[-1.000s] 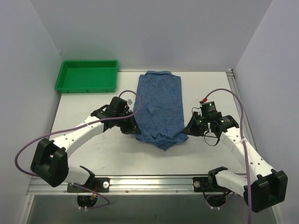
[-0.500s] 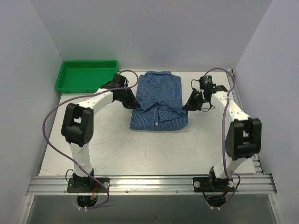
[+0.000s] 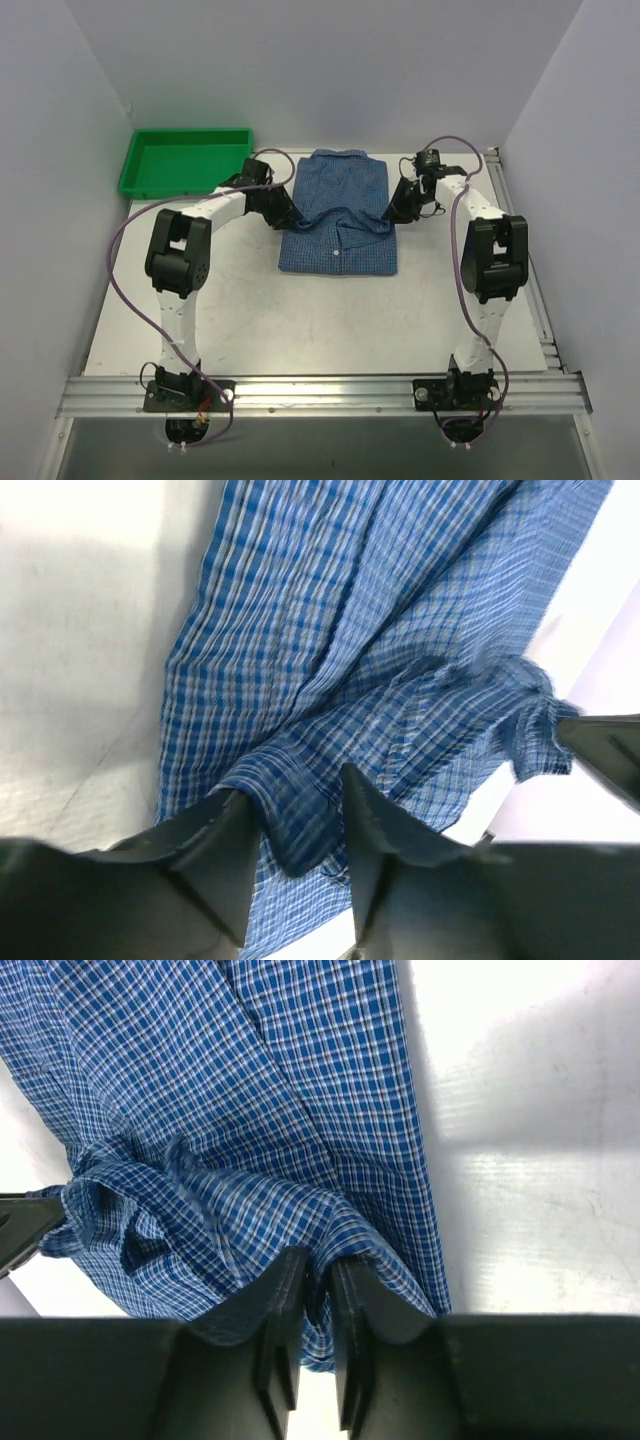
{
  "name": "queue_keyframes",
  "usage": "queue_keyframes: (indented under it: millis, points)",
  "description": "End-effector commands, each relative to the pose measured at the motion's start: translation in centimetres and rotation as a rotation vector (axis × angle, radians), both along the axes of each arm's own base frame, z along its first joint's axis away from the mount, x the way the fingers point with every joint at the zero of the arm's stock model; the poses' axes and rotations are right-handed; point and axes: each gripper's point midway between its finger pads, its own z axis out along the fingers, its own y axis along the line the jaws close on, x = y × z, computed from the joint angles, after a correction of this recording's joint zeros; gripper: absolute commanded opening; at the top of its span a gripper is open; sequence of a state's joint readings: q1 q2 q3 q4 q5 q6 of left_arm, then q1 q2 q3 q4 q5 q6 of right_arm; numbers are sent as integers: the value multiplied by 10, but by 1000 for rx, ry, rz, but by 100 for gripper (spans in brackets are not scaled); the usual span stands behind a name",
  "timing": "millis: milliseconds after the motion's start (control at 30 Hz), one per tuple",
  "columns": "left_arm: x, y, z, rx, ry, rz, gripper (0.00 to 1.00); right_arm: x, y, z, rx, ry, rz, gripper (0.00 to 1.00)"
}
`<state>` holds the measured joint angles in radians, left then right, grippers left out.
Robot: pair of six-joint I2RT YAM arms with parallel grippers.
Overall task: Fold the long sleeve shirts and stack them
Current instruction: Fold the shirt
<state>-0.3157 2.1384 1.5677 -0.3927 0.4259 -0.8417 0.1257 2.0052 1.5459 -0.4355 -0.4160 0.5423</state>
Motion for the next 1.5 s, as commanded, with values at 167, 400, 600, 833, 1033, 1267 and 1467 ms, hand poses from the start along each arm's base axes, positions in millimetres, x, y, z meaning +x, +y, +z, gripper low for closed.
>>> queue_keyframes:
  millis: [167,400,600,833,1033,1267,1467]
  points:
    - [37,0,65,-81,-232,35,75,16,3,66,32,-165,42,39]
    - [27,24,160,-27,-468,57,97,-16,-13,110,-121,-314,59,57]
    - [-18,64,175,167,-533,47,97,-69,18,81,-264,-298,196,51]
    - [-79,120,154,431,-531,18,97,-86,49,24,-276,-240,234,39]
    - [-103,155,127,582,-529,56,97,-71,61,-5,-307,-207,258,36]
    - [-101,150,116,573,-510,20,98,-36,67,-13,-348,-221,257,36]
    - [-102,148,113,553,-500,12,97,4,74,-11,-356,-250,240,37]
